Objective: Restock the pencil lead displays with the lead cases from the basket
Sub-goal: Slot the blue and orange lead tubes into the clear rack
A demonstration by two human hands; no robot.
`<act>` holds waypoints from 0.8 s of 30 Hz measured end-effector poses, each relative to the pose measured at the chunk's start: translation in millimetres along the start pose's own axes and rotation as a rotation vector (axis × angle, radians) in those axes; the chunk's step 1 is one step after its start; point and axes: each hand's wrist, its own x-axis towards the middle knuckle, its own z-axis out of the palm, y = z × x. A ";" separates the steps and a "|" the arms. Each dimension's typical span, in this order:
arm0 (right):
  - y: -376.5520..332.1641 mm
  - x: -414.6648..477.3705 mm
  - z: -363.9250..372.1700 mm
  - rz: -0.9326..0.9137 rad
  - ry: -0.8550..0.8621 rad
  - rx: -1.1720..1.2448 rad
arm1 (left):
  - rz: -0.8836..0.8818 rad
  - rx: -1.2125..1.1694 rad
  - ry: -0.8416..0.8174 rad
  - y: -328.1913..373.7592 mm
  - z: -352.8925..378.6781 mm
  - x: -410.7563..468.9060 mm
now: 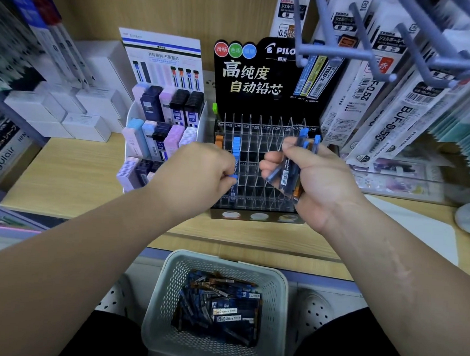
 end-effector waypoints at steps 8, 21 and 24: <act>-1.2 0.7 -1.5 0.016 -0.032 0.013 | -0.071 0.075 -0.081 6.2 10.2 -3.4; 2.0 -5.1 2.9 -0.043 -0.149 -0.030 | -0.761 -1.164 0.045 48.3 -9.6 0.3; 1.4 -7.1 2.8 -0.048 -0.153 -0.065 | -0.770 -1.211 0.027 49.8 -8.2 0.1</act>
